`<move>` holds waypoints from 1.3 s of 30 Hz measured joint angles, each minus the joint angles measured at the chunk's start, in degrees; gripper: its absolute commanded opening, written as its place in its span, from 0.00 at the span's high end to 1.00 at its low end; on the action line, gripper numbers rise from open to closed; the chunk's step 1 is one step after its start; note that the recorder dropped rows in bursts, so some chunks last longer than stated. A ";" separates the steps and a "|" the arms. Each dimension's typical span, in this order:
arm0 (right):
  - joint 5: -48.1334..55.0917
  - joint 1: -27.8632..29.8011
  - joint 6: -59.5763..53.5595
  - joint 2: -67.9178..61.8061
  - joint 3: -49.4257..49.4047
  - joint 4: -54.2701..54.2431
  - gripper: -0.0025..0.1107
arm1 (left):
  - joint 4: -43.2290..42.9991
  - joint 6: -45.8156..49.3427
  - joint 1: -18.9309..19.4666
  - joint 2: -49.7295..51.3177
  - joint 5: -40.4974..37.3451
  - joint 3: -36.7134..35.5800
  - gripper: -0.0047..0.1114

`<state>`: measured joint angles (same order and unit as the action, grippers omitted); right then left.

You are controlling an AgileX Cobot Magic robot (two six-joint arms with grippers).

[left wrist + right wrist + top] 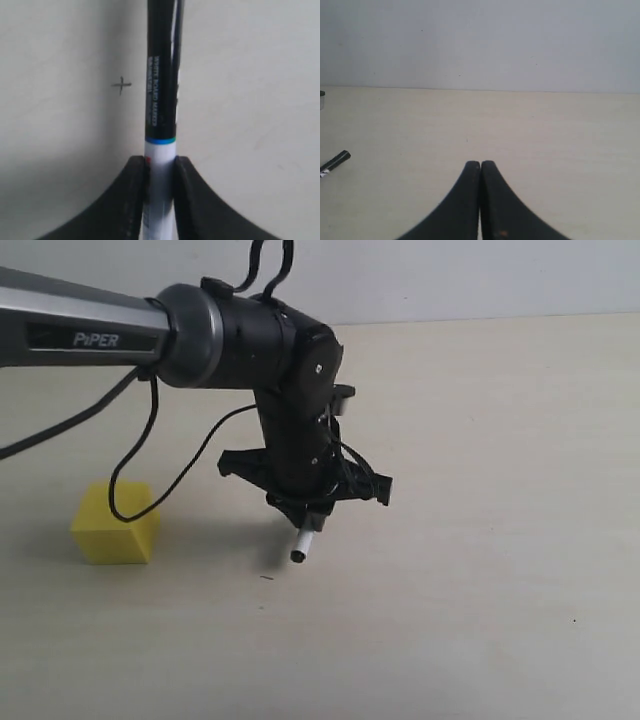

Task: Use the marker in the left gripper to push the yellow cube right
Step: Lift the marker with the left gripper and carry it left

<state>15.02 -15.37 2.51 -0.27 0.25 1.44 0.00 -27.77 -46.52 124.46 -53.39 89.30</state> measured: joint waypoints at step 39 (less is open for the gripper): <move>0.10 0.00 0.00 0.00 0.00 0.00 0.98 | -7.82 41.08 42.45 -45.47 -2.55 -37.66 0.96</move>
<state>15.12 -15.37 2.51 -0.27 0.25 1.44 -7.82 13.31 -4.07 78.99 -55.94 51.64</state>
